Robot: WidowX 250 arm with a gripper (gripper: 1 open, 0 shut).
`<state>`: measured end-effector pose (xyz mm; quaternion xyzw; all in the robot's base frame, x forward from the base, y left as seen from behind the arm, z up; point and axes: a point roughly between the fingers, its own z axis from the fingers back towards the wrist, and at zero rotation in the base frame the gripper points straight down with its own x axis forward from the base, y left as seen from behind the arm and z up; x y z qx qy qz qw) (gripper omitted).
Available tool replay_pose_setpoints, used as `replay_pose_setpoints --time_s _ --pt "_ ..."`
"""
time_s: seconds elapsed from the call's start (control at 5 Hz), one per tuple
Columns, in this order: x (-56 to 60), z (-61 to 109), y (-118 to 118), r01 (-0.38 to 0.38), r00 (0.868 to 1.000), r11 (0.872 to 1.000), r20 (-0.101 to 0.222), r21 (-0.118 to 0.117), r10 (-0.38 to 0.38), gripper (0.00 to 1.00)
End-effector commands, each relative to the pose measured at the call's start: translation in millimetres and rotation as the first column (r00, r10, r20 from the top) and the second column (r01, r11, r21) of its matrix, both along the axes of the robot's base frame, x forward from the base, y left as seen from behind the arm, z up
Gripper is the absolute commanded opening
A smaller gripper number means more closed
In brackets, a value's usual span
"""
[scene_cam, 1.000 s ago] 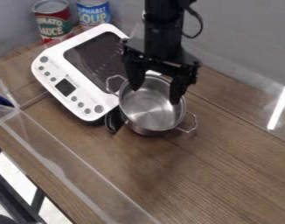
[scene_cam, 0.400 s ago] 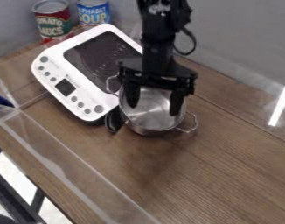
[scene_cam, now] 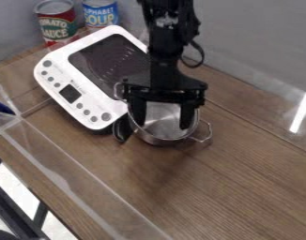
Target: Put silver pot on the white and black stove top
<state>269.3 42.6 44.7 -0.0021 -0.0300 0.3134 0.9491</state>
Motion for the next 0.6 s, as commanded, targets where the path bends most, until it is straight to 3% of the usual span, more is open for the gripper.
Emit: replay_pose_setpoints --time_s 0.0,0.4 --pt "1.0 1.7 6.9 -0.099 0.995 0.995 0.021 -0.011 0.1 1.0" --pt "13.2 3.0 4.0 -0.16 0.987 0.987 0.017 -0.014 0.161 1.0"
